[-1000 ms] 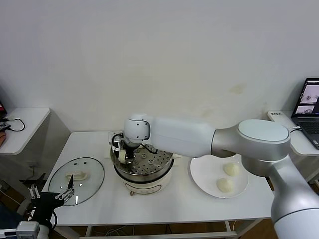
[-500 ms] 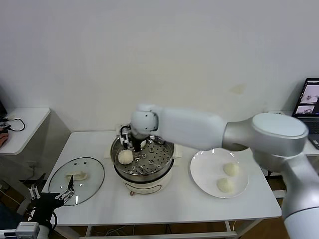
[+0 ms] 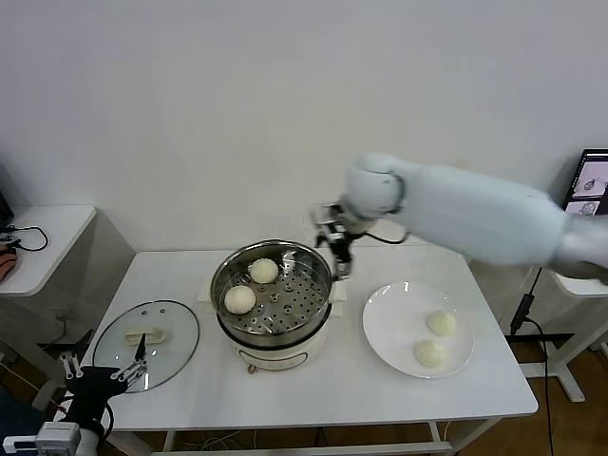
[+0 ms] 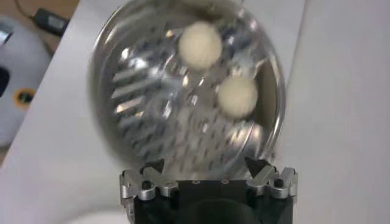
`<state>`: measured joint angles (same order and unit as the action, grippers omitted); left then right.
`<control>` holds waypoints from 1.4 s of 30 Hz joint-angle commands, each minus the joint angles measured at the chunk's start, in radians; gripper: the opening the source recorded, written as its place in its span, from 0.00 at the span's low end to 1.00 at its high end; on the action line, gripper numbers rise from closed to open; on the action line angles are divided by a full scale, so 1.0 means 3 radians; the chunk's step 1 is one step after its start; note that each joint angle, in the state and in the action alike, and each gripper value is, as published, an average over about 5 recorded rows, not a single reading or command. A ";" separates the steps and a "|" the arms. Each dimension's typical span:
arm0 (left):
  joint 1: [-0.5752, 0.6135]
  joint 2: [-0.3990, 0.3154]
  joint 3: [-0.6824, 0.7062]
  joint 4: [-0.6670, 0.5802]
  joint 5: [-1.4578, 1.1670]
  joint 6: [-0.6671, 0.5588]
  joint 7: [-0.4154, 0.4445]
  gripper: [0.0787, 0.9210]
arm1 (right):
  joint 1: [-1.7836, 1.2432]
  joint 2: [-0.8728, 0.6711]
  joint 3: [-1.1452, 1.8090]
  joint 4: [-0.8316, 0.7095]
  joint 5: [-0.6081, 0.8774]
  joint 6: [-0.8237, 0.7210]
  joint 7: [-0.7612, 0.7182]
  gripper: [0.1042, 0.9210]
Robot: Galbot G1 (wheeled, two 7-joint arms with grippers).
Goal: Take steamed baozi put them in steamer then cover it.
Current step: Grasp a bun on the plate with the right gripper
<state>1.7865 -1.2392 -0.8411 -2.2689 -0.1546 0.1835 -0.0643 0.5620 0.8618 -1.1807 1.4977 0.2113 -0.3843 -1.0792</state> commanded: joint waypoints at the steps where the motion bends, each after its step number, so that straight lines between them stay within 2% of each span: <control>1: 0.0004 -0.0005 0.0023 0.0002 0.0009 0.0005 0.0002 0.88 | -0.0150 -0.1193 0.0051 0.0466 -0.0436 0.0340 -0.0247 0.88; 8: 0.0019 -0.0039 0.0110 -0.0011 0.0085 0.0010 0.0003 0.88 | -0.0913 -0.1638 0.0483 0.0594 -0.0871 0.0470 -0.0201 0.88; 15: 0.0077 -0.0067 0.0123 -0.0029 0.0137 0.0004 0.0002 0.88 | -0.1875 -0.1793 0.1130 0.0602 -0.1150 0.0531 -0.0157 0.88; 25: 0.0162 -0.0130 0.0119 -0.0083 0.0182 -0.0009 -0.0001 0.88 | -0.2551 -0.1549 0.1631 0.0440 -0.1313 0.0507 -0.0004 0.88; 42: 0.0174 -0.0180 0.0090 -0.0071 0.0213 -0.0005 0.0002 0.88 | -0.2615 -0.1039 0.1665 -0.0010 -0.1427 0.0527 0.0080 0.88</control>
<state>1.8374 -1.2934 -0.8145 -2.2921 -0.0916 0.1814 -0.0642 -0.1736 0.5119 -0.7147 1.5310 -0.1988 -0.2319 -1.0588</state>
